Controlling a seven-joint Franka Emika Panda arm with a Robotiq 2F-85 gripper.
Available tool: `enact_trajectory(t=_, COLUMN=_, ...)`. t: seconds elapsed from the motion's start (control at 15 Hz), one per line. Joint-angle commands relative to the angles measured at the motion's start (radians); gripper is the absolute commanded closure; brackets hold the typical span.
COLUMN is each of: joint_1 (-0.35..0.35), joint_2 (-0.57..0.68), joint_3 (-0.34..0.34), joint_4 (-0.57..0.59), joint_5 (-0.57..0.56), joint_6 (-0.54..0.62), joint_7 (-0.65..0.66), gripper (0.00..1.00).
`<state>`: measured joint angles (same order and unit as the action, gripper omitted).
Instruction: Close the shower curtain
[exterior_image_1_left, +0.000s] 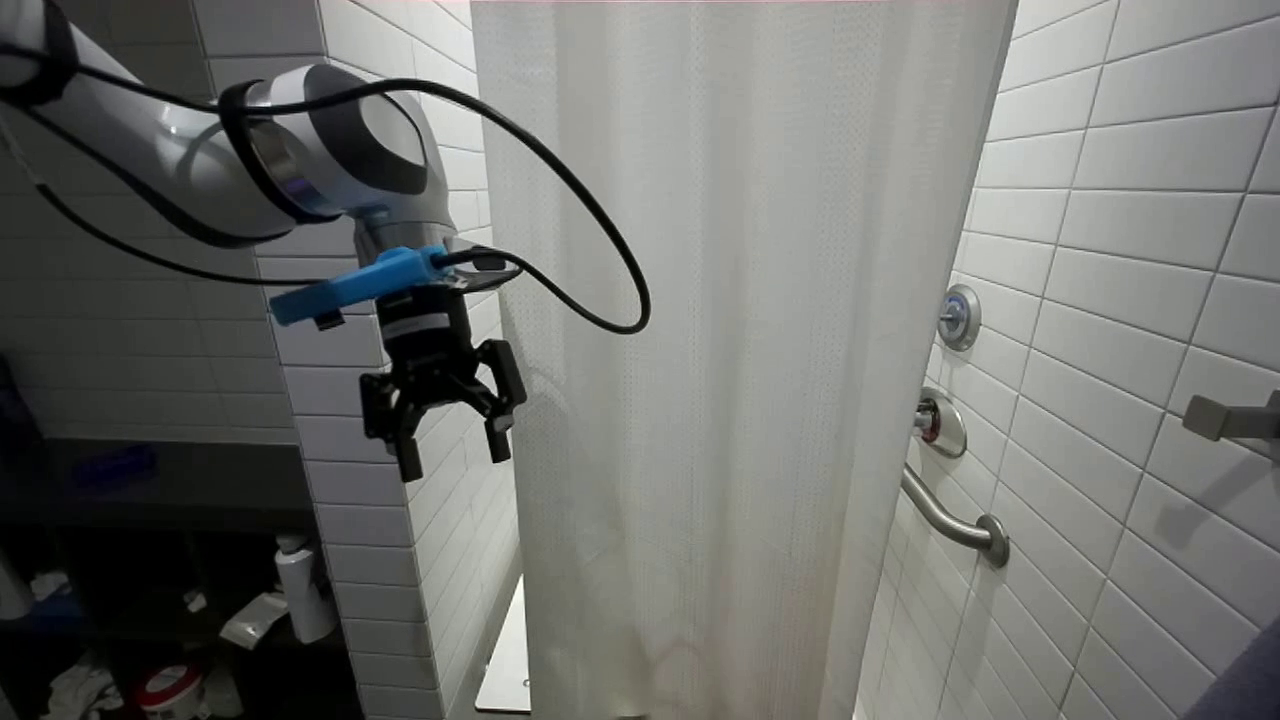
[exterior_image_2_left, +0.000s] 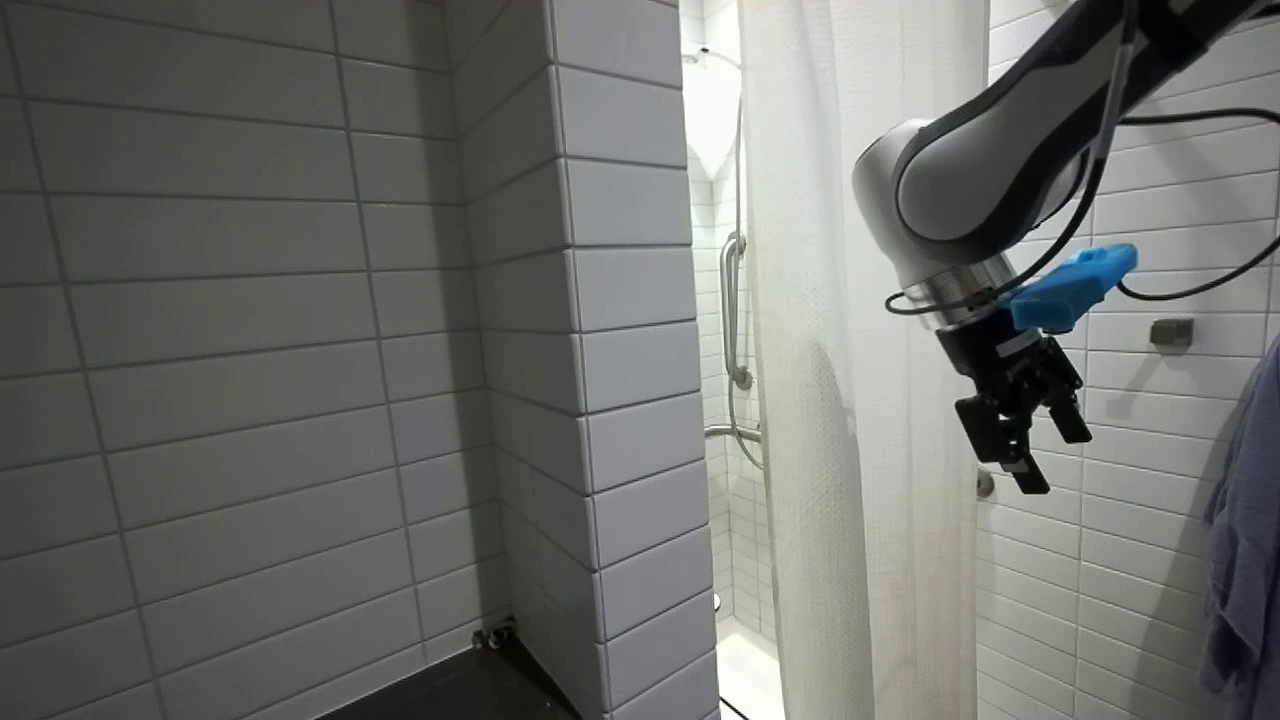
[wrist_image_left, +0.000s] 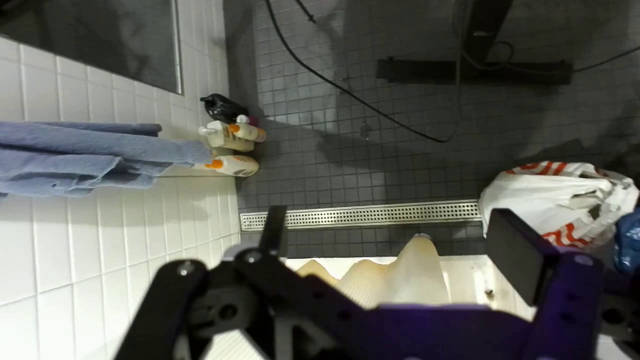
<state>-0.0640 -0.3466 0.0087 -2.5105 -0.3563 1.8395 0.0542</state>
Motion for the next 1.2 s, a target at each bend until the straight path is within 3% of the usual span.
enact_trajectory(t=0.0, joint_1=0.012, joint_2=-0.001, joint_3=0.021, joint_4=-0.026, joint_5=-0.106, joint_6=0.013, joint_7=0.006, gripper=0.0)
enact_trajectory(t=0.73, joint_1=0.077, joint_2=-0.012, joint_3=0.024, joint_4=-0.167, joint_5=-0.442, joint_6=0.045, joint_7=-0.169, gripper=0.0)
enact_trajectory(t=1.13, joint_1=0.123, joint_2=-0.03, joint_3=0.014, joint_4=-0.24, joint_5=-0.632, joint_6=0.129, joint_7=-0.29, gripper=0.0)
